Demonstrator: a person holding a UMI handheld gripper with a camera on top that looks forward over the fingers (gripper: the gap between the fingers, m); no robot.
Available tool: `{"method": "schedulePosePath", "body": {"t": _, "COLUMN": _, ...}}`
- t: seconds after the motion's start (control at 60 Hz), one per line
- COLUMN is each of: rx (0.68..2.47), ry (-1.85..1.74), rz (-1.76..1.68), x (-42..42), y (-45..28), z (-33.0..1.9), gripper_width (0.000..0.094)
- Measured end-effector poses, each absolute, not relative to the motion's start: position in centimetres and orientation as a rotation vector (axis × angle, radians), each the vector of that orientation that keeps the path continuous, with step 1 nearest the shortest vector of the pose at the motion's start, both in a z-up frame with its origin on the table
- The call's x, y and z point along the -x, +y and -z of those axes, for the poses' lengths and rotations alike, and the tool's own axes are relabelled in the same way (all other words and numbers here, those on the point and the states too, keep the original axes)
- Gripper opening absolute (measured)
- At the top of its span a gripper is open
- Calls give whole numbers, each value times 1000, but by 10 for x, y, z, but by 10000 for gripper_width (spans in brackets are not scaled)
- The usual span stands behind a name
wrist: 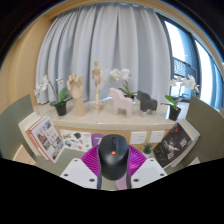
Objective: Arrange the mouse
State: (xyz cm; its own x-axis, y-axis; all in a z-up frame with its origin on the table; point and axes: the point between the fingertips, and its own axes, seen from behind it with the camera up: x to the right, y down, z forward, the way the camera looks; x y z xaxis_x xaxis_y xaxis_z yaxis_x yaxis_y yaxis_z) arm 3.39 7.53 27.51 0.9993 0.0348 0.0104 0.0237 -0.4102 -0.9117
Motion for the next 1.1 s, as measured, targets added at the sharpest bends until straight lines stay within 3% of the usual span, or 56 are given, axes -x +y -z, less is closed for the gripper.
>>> {"method": "schedulePosePath", "body": {"t": 0.117, "rx": 2046, "ry": -10, "rz": 47, "x": -116, "y": 86, "z": -244, "gripper_width": 332}}
{"method": "schedulePosePath", "body": {"t": 0.267, "rx": 2206, "ry": 11, "rz": 32, "x": -167, "y": 96, "z": -144, "gripper_width": 329}}
{"method": "schedulePosePath", "body": {"t": 0.383, "rx": 2342, "ry": 44, "rz": -15, "x": -175, "y": 94, "z": -60, "gripper_width": 331}}
{"method": "schedulePosePath", "body": {"t": 0.567, "rx": 2454, "ry": 15, "rz": -89, "x": -164, "y": 85, "z": 14, "gripper_width": 343}}
{"method": "schedulePosePath", "body": {"t": 0.85, "rx": 2407, "ry": 12, "rz": -28, "x": -166, "y": 90, "z": 13, "gripper_width": 526}}
{"method": "schedulePosePath", "body": {"t": 0.967, "rx": 2459, "ry": 1, "rz": -73, "x": -157, "y": 80, "z": 12, "gripper_width": 759}}
{"method": "schedulePosePath", "body": {"t": 1.1, "rx": 2514, "ry": -8, "rz": 21, "x": -165, "y": 51, "z": -22, "gripper_width": 799}}
